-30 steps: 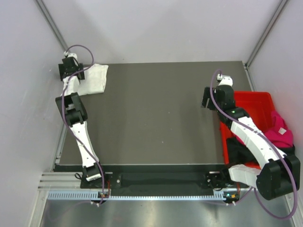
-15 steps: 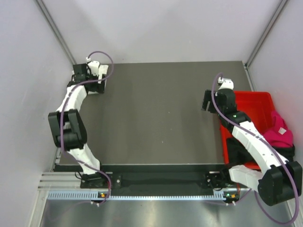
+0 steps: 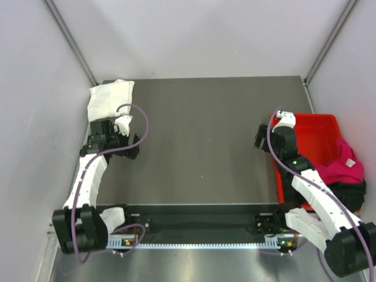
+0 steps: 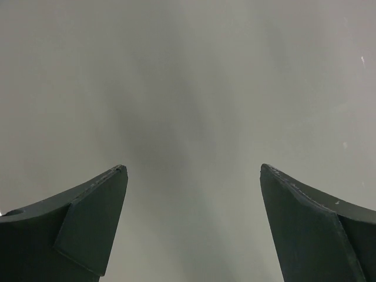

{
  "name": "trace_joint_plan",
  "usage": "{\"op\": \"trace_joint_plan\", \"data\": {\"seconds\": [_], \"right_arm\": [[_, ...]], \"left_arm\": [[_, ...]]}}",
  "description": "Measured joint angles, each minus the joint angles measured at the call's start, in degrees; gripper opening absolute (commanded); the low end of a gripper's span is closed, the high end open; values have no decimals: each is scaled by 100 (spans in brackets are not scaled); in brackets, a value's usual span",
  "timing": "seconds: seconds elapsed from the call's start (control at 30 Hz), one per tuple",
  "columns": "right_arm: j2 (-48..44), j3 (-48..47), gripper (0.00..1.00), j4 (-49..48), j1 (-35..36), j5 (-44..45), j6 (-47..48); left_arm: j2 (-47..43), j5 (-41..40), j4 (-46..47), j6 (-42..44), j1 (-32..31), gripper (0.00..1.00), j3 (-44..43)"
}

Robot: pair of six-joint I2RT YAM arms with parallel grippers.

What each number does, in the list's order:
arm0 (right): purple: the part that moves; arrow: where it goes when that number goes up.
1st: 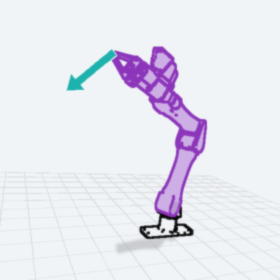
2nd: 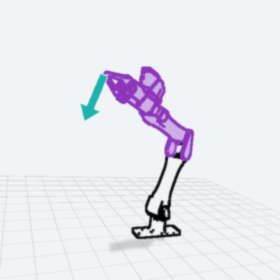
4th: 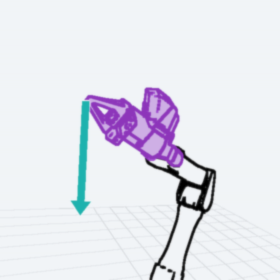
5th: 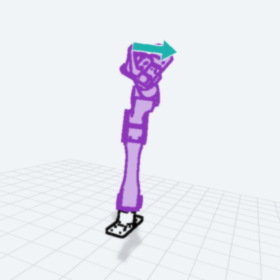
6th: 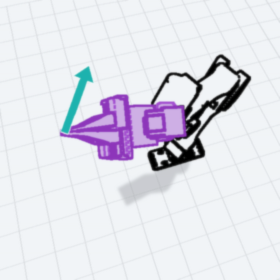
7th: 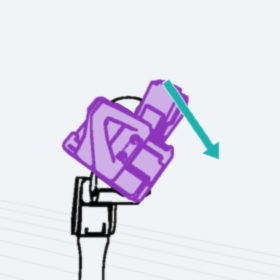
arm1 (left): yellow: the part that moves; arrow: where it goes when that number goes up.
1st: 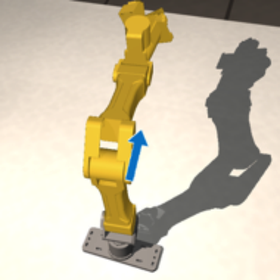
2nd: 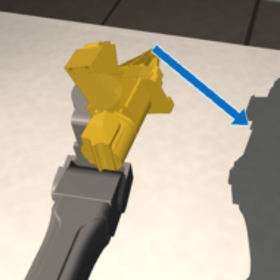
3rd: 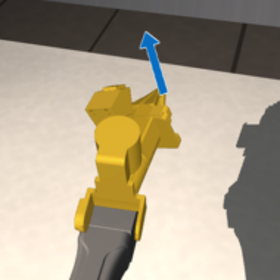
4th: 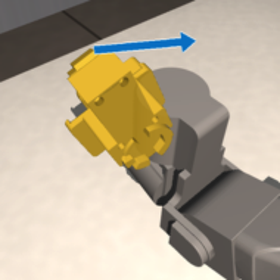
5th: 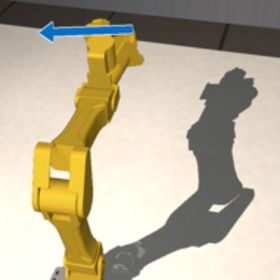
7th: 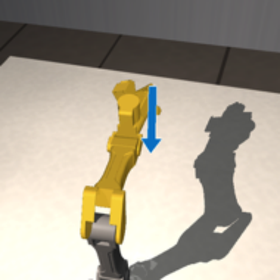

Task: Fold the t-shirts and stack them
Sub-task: Neatly place the folded tshirt to the corner

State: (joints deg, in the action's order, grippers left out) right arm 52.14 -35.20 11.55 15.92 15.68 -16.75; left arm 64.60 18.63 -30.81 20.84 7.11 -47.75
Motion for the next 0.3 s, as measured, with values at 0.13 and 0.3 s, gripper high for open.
{"op": "trace_joint_plan", "data": {"seconds": [0.13, 0.3], "right_arm": [[-459, 256, 80, -190, 0, 205, -98], [-754, 398, 80, -339, 0, 341, -157]], "left_arm": [[-761, -33, -76, -42, 0, 99, 409], [-1137, -63, -74, -146, 0, 99, 474]]}}
